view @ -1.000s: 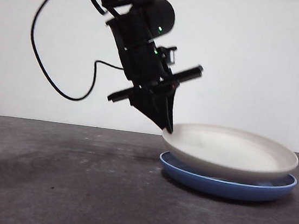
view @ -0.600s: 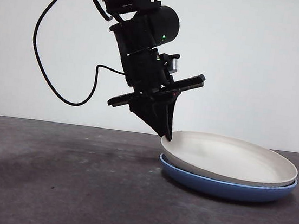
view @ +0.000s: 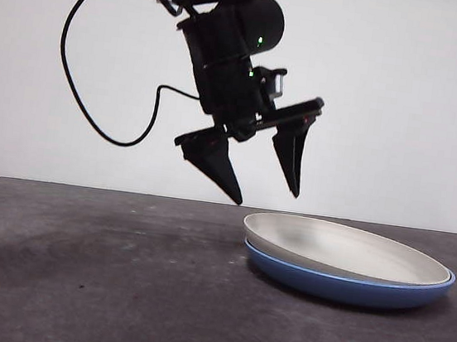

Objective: Pick up the white plate, put it on the blue plate, put it on desk

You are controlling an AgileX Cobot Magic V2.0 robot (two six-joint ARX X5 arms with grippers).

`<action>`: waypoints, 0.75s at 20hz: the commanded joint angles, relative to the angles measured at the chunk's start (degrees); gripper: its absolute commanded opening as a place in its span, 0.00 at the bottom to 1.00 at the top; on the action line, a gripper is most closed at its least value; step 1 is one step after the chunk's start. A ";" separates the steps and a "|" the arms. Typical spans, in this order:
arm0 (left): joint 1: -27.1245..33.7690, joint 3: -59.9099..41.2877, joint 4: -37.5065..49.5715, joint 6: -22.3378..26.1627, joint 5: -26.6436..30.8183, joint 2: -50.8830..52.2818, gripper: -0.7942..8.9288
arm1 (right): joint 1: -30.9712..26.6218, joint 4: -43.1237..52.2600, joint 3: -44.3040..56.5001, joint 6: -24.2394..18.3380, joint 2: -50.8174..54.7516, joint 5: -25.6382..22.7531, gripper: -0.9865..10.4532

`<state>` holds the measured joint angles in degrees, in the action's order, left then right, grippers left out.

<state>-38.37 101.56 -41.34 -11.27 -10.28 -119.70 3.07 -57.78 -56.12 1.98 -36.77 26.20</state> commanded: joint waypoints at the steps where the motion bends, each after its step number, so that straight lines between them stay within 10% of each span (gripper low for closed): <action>1: 0.31 3.04 -1.86 2.40 0.00 2.38 0.50 | 0.20 0.26 -1.01 0.63 -0.20 -1.38 0.46; 15: 12.11 -2.60 -14.34 8.94 -0.22 34.34 0.49 | 0.20 0.50 -0.98 0.57 -2.25 -3.96 0.46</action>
<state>-25.93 98.26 -55.59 -3.49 -10.39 -84.42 3.07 -57.69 -56.12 1.98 -38.76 22.30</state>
